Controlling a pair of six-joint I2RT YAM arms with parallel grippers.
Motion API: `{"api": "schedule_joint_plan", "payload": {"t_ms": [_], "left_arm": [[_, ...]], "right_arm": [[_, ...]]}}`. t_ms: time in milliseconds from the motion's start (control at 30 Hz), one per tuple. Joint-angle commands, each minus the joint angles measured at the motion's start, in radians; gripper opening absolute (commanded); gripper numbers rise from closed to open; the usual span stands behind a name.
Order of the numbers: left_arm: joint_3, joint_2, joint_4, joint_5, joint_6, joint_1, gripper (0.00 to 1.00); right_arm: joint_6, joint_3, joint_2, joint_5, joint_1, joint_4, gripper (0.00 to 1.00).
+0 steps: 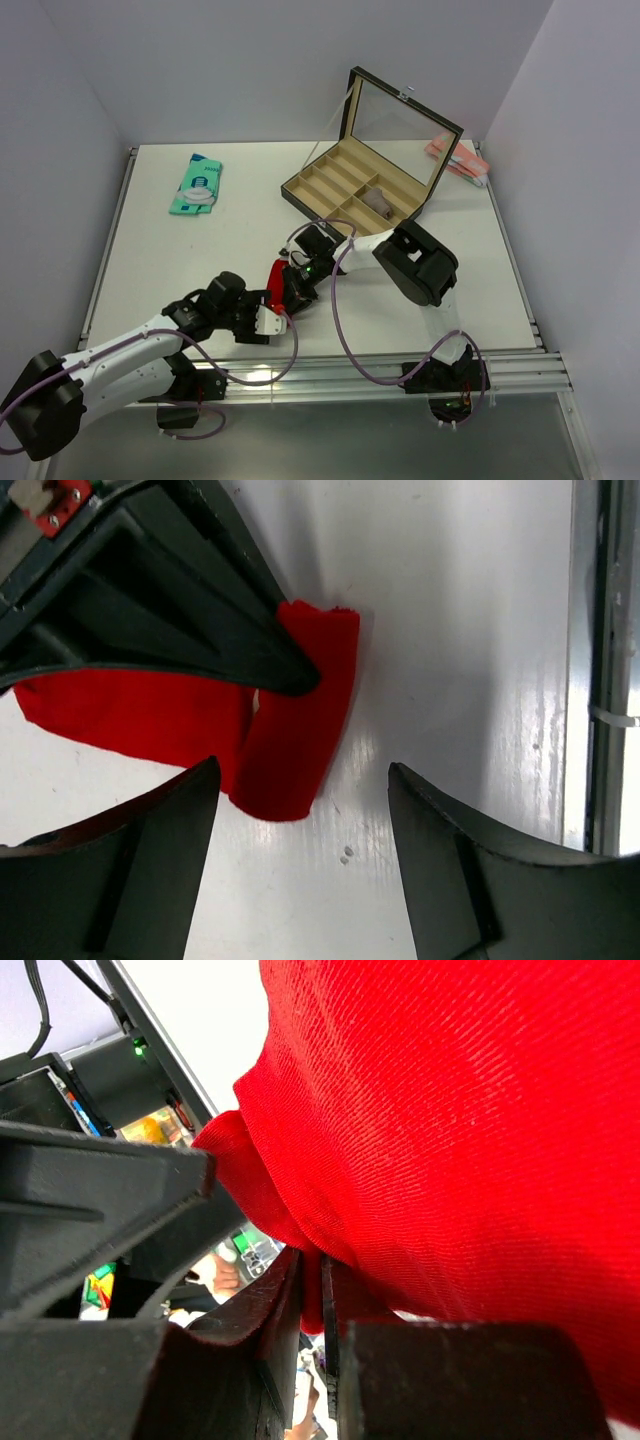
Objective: Roll the socks
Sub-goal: Roll the sock at the center of the board.
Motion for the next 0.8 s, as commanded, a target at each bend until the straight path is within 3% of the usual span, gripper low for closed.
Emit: {"api": "schedule_joint_plan", "payload": {"t_ms": [0,333,767], "left_arm": [[-0.021,0.016,0.124,-0.067,0.017,-0.037,0.72],[-0.064,0.016,0.209,-0.139,0.026,-0.082,0.55],[-0.078,0.041,0.168,-0.055,0.059,-0.117,0.49]], "right_arm": [[-0.014,-0.005,0.038,0.092,-0.013,-0.052,0.15],[0.01,-0.029,0.039,0.08,-0.018,-0.02,0.11],[0.026,-0.041,0.036,0.075,-0.026,-0.003,0.08]]}}
